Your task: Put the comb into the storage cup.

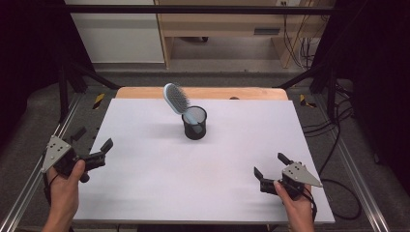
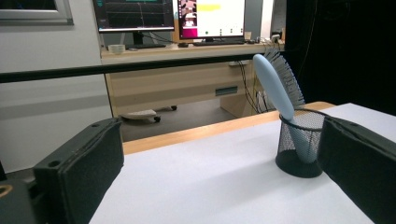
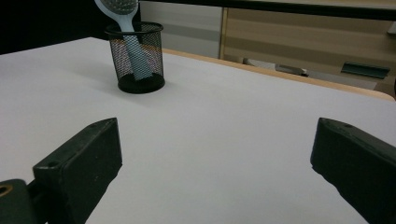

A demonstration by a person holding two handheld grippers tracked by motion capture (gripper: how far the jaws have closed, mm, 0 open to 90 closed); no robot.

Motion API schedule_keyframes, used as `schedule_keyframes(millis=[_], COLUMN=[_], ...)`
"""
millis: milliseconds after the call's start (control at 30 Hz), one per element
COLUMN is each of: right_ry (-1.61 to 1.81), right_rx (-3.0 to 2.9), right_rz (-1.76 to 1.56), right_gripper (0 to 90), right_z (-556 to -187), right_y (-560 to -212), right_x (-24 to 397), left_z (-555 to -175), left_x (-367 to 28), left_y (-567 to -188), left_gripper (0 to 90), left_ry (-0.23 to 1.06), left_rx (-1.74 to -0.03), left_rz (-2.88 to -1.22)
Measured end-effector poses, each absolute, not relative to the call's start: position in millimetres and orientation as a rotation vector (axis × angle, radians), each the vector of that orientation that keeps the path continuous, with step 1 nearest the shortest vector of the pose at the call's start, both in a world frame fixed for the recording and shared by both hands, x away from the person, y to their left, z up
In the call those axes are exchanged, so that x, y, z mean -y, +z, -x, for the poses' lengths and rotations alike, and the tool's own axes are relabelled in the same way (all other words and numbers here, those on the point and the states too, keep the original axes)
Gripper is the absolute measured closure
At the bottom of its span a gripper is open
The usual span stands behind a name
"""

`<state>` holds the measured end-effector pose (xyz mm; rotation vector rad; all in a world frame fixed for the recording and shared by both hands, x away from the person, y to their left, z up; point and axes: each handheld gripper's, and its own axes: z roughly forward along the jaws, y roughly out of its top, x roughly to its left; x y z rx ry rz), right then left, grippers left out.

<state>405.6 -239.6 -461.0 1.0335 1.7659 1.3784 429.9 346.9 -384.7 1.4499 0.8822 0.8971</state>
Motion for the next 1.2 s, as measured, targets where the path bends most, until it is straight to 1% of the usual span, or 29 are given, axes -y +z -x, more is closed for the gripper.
schedule_keyframes(millis=[800,1200], right_ry=[1.382,1.375], right_rx=[-1.77,-1.771], right_rz=[-1.023,-1.01], right_gripper=[2.3,2.3], right_z=[-405,-405], right_y=[-460,-460], right_x=[240,241], left_z=[-420,-415], left_x=[-335,-326], left_y=[-407,-414], left_gripper=[1.0,1.1], left_ry=[0.858,0.809], left_rx=[-0.849,-0.844], left_rz=[-1.495,-1.494])
